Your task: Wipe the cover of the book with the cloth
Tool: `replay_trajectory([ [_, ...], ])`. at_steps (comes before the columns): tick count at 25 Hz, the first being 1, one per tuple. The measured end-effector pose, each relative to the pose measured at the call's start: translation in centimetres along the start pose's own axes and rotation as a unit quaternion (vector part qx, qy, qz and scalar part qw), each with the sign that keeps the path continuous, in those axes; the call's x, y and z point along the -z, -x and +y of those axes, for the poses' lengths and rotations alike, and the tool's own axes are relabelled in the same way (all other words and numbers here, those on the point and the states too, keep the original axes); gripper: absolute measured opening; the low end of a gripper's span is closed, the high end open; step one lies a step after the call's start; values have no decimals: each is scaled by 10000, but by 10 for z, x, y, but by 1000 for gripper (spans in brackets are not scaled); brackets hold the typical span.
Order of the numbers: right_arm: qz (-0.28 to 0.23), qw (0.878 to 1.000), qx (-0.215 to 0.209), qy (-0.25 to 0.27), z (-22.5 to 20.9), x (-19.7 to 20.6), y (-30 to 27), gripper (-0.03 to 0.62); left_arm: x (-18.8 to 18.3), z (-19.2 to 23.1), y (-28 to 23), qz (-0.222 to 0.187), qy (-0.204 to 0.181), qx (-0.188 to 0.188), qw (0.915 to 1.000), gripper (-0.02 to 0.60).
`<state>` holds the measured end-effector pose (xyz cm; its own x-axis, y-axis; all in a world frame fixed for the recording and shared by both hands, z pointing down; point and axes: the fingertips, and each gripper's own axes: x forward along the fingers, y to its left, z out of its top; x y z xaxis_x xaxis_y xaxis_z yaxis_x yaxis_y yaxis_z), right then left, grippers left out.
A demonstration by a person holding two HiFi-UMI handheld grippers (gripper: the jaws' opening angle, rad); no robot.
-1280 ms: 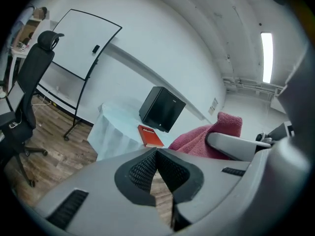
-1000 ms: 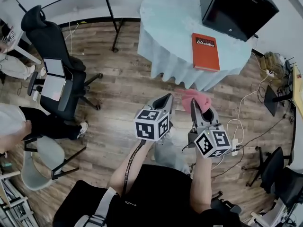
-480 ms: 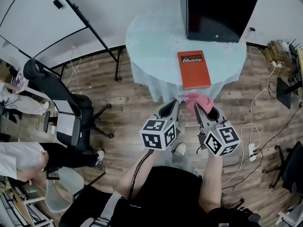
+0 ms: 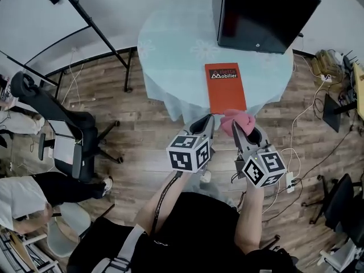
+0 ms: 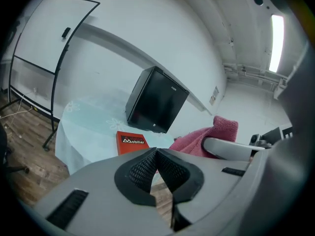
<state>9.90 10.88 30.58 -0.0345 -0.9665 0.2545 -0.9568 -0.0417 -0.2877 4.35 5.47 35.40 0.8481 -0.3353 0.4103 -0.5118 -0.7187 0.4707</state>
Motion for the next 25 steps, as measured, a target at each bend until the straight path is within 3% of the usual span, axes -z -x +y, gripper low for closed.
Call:
replay_trajectory([
  [6,149,9998,97,-66,-35,-16,-41,91,-24,9,-50,22,91,140,9999,12],
  [10,419,9991,18,-101,-47,-16,-86,91,-32,39,-76,249,428,40,9988,12],
  [15,909,9956,-121,204,-53,-8,-140,91,-43,68,-112,318,509,11,9982,12],
  [18,1139,9932,-84,239,-61,-4,-156,91,-44,81,-127,339,755,25,9966,12],
  [25,1429,9894,-121,241,-67,2,-185,91,-49,103,-145,471,838,-33,9954,12],
])
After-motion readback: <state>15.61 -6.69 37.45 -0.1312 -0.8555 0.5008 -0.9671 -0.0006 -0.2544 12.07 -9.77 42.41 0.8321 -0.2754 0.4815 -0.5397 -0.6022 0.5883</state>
